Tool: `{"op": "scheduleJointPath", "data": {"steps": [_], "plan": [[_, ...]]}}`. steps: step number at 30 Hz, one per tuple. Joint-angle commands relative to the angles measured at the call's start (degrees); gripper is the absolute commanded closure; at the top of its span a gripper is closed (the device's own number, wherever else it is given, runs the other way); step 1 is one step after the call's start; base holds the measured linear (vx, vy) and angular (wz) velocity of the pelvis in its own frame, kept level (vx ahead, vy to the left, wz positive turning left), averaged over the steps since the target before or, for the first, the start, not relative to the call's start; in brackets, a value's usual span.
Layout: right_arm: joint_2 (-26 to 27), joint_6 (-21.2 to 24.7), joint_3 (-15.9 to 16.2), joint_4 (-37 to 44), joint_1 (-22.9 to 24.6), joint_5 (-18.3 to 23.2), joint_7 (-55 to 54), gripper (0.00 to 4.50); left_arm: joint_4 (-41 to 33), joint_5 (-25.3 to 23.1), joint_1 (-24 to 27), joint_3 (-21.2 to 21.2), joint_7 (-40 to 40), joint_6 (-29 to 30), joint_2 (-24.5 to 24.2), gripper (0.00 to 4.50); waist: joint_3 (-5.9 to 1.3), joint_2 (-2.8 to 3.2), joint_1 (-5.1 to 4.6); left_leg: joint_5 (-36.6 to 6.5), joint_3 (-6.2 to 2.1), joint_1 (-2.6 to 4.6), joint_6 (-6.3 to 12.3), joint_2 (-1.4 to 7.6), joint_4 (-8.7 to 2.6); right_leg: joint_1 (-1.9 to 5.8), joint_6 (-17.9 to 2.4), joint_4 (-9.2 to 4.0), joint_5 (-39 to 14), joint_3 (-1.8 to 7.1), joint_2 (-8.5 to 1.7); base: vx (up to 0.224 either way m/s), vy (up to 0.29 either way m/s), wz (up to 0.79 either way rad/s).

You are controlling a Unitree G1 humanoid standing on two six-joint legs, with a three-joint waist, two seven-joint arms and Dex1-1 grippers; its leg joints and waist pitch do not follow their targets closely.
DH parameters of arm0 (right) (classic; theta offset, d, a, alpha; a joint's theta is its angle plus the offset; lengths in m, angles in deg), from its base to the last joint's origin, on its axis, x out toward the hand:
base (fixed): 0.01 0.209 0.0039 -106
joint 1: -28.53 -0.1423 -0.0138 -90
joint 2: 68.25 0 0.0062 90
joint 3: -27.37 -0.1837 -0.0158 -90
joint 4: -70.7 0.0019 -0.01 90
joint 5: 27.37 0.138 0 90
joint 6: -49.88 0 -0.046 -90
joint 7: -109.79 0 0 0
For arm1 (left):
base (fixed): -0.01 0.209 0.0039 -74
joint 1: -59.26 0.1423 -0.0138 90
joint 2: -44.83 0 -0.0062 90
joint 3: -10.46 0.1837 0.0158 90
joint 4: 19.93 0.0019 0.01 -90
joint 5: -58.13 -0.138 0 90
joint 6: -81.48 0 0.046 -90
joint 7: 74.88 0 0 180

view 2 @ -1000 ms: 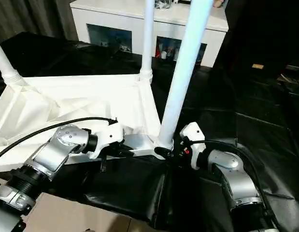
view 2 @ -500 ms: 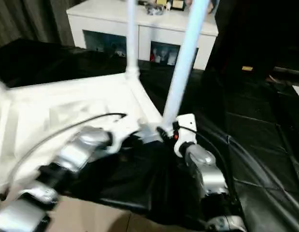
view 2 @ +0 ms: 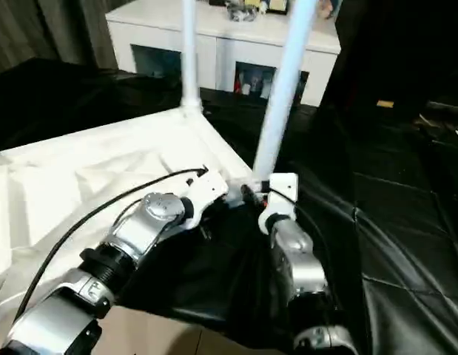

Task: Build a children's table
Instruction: Rotate leg to tighten

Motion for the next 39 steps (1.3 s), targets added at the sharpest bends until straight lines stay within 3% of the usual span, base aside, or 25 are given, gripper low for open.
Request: {"op": "scheduleJointPath", "data": {"steps": [1, 2, 5, 6, 8, 12, 20, 21, 29, 39], "plan": [[-0.92, -0.02, 1.08, 2.34, 0.68, -0.16, 1.62, 0.5, 1.11, 0.01, 1.2, 0.39, -0.36, -2.39, -0.49, 4.5, -2.71, -0.46, 0.23, -9.5, -0.06, -0.46, 3.41, 1.1, -4.39, 2.6, -9.51, -4.17, -11.38, 2.31, -2.58, 0.0, 0.0, 0.0], [-3.24, 0.46, 1.25, 4.76, 1.79, -0.34, 4.65, 0.27, 0.53, -0.46, 1.59, 0.35, 1.46, -3.47, -2.02, 4.5, -2.88, -0.44, 0.27, -8.26, -0.13, -0.59, 3.67, 1.08, -4.3, 2.82, -10.05, -3.86, -9.7, 2.25, -2.59, 0.0, 0.0, 0.0], [-7.02, 1.17, 2.29, 7.44, 3.32, -0.23, 10.4, 0.27, 0.09, -0.85, 1.88, 0.59, 3.62, -4.43, -3.95, 4.5, -2.82, -0.56, 0.49, -6.65, -0.08, -0.73, 4.87, 1.07, -4.08, 3.14, -10.85, -3.55, -6.57, 2.21, -2.46, 0.0, 0.0, 0.0], [-11.23, 1.21, 2.76, 9.45, 5.09, 0.98, 17.16, 0.27, -0.24, -0.36, 2.31, 0.96, 7.28, -5.76, -6.22, 4.5, -2.77, -0.04, 0.43, -6.62, -0.08, -0.73, 5.04, 1.11, -4.13, 3.06, -11.14, -3.51, -6.54, 2.28, -2.59, 0.0, 0.0, 0.0], [-14.0, 0.82, 2.88, 10.32, 6.18, 1.87, 21.61, 0.27, -0.66, 0.06, 2.77, 1.68, 10.9, -7.48, -8.07, 4.5, -2.7, -0.42, 0.45, -8.45, -0.04, -0.7, 5.51, 1.12, -4.1, 3.2, -11.24, -3.83, -8.67, 2.26, -2.65, 0.0, 0.0, 0.0], [-19.22, 0.18, 3.87, 11.97, 7.9, 3.72, 30.0, 0.27, -3.75, 1.11, 4.83, 5.16, 22.98, -12.52, -14.05, 4.5, -2.6, -0.04, 0.17, -9.93, -0.08, -0.6, 5.02, 1.41, -4.25, 2.93, -12.07, -3.91, -10.37, 2.28, -2.72, 0.0, 0.0, 0.0], [-21.98, 3.7, 5.82, 16.13, 8.94, 8.41, 41.28, 0.27, -12.07, 6.71, 7.49, 5.09, 34.2, -8.6, -17.46, 4.5, -2.67, 0.13, 0.61, -8.07, 0.24, 0.06, 5.51, 1.83, -4.07, 2.66, -15.46, -2.95, -4.13, 2.47, -2.58, 0.0, 0.0, 0.0], [-22.25, 4.2, 6.58, 16.33, 8.98, 8.48, 42.82, 0.27, -12.34, 6.6, 7.52, 5.13, 34.3, -8.55, -17.52, 4.5, -2.64, -0.16, 0.63, -8.14, 0.29, -0.05, 5.61, 1.77, -4.05, 2.73, -15.58, -2.93, -4.0, 2.43, -2.53, 0.0, 0.0, 0.0], [-22.15, 4.06, 7.23, 14.97, 8.04, 8.14, 43.94, 0.64, -13.68, 6.74, 7.94, 4.96, 34.93, -7.89, -17.78, 4.5, -2.62, -0.45, 1.59, -8.25, 0.24, -0.06, 4.14, 1.73, -4.14, 2.9, -13.43, -3.06, -7.73, 2.5, -2.84, 0.0, 0.0, 0.0], [-21.84, 3.31, 6.53, 14.74, 8.12, 8.87, 44.86, 1.54, -14.08, 6.59, 8.22, 5.22, 35.56, -7.27, -18.44, 4.5, -2.85, -0.32, 1.64, -6.07, 0.31, -0.06, 4.97, 1.6, -3.82, 3.02, -14.51, -2.63, -3.95, 2.42, -2.71, 0.0, 0.0, 0.0]]}}
